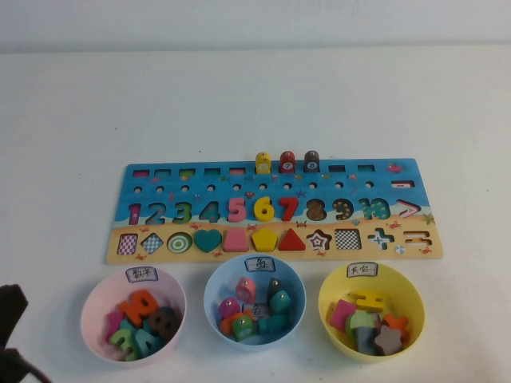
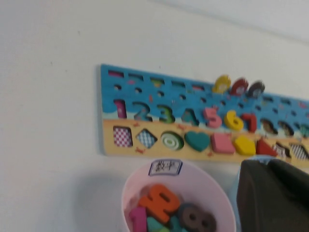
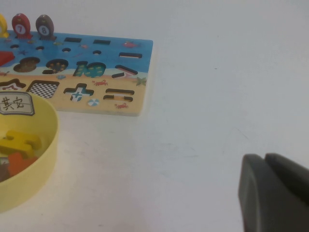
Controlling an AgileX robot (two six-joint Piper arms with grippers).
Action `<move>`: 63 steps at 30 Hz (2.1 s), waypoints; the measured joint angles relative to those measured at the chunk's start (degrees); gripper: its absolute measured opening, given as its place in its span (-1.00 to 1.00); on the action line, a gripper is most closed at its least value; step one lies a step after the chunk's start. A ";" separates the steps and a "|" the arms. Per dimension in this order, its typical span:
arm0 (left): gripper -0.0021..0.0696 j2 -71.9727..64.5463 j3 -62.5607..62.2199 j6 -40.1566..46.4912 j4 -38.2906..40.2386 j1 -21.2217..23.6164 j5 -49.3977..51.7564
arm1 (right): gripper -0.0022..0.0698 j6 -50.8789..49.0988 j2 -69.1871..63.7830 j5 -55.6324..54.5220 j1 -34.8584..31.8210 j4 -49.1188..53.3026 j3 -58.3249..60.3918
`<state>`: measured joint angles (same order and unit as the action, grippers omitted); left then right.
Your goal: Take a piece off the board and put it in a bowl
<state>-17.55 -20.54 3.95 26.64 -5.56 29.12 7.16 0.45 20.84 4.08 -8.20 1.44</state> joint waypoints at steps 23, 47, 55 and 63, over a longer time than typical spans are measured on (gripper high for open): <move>-0.95 -55.95 -40.35 44.90 -1.12 0.00 28.75 | -0.99 0.00 0.00 0.00 0.00 0.00 0.00; -0.95 -95.78 -77.42 60.75 -15.96 -16.02 40.21 | -0.99 0.00 0.00 0.00 0.00 0.00 0.00; -0.19 -98.35 -78.58 62.85 -16.11 -16.02 40.33 | -0.99 0.00 0.00 0.11 0.00 0.00 0.00; 0.43 -100.85 -78.58 64.36 -16.11 -16.13 40.33 | -0.99 0.00 0.00 0.11 0.00 0.00 0.00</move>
<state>-118.39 -99.12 68.31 10.54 -21.68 69.46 7.16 0.45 20.94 4.08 -8.20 1.44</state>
